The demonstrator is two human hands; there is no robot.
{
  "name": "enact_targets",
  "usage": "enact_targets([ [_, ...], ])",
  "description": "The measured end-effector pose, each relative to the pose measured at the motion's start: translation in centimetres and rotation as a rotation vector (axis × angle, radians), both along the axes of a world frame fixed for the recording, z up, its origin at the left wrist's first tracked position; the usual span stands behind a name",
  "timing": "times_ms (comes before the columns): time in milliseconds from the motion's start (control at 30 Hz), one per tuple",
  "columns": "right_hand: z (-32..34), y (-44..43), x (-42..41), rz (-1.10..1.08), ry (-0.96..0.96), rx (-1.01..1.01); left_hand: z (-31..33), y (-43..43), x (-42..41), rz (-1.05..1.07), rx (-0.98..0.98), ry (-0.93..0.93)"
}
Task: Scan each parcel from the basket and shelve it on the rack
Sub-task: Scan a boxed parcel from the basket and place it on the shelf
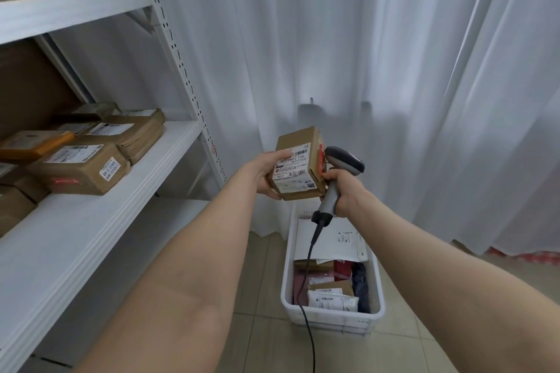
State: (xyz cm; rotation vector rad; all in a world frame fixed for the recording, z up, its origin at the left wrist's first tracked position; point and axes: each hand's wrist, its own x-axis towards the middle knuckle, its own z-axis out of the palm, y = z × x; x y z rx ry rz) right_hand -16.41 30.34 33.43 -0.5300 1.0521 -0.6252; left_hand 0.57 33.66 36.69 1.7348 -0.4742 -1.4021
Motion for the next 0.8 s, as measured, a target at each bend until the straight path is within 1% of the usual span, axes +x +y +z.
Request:
enact_targets([
  [67, 0.1, 0.0, 0.1, -0.004, -0.006, -0.008, 0.0, 0.2, -0.1, -0.008, -0.035, 0.026],
  [167, 0.3, 0.0, 0.0, -0.010, -0.015, -0.019, 0.0, 0.5, 0.0, -0.029, -0.037, -0.003],
  [300, 0.5, 0.0, 0.2, -0.010, -0.033, -0.069, 0.3, 0.6, -0.1, -0.108, 0.025, 0.083],
  [467, 0.4, -0.3, 0.3, -0.002, -0.011, -0.100, -0.1, 1.0, 0.1, -0.116, -0.008, 0.110],
  [600, 0.3, -0.6, 0.5, 0.017, 0.047, -0.141, -0.5, 1.3, 0.1, -0.018, -0.125, 0.145],
  [700, 0.4, -0.8, 0.8, 0.008, 0.117, -0.203, -1.0, 1.1, 0.1, 0.100, -0.175, 0.072],
  [800, 1.0, -0.8, 1.0, 0.043, 0.128, -0.244, -1.7, 0.9, 0.1, 0.194, -0.201, 0.004],
])
